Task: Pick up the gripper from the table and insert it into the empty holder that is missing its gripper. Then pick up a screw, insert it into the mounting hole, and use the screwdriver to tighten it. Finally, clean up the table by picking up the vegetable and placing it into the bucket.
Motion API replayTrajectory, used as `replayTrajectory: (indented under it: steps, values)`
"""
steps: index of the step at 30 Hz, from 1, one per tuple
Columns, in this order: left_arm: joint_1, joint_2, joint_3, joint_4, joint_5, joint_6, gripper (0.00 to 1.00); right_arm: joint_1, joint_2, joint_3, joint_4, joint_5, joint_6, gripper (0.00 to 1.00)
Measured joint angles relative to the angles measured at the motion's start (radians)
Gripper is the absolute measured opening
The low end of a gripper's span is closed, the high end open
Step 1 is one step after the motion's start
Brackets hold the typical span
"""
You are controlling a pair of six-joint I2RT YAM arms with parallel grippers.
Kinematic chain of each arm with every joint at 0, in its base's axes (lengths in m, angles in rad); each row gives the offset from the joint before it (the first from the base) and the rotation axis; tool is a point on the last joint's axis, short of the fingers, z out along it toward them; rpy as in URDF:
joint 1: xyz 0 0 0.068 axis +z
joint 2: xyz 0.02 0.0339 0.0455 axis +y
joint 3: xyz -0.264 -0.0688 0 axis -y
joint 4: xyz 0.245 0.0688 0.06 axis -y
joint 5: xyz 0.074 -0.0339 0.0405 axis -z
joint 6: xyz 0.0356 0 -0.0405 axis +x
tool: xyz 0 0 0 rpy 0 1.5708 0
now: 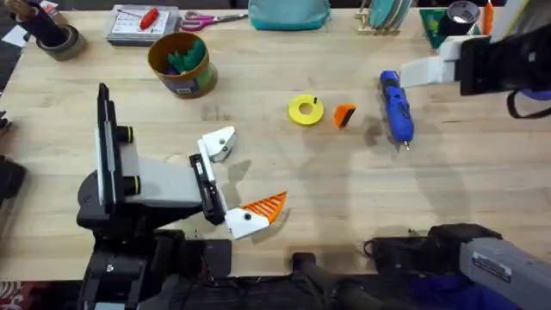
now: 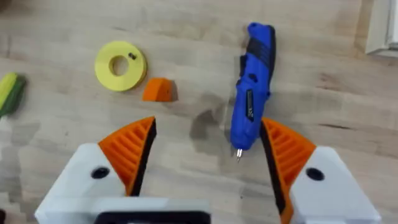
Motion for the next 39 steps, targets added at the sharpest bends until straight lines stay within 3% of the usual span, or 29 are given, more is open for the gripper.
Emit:
replayTrajectory:
  steps: [8,21,28,39]
  values:
    - [0.000,0.000,0.000,0.000,0.000,0.000,0.985,0.117,0.013,0.032,-0.060,0.020,0.027,0.997]
    - [0.000,0.000,0.000,0.000,0.003,0.000,0.986,0.268,0.260,0.339,-0.269,0.036,0.095,0.997]
    - [0.000,0.000,0.000,0.000,0.004,0.000,0.986,0.349,0.341,0.349,-0.280,0.070,0.163,0.997]
    - [0.000,0.000,0.000,0.000,0.004,0.000,0.985,0.422,0.345,0.349,-0.308,0.127,0.232,0.997]
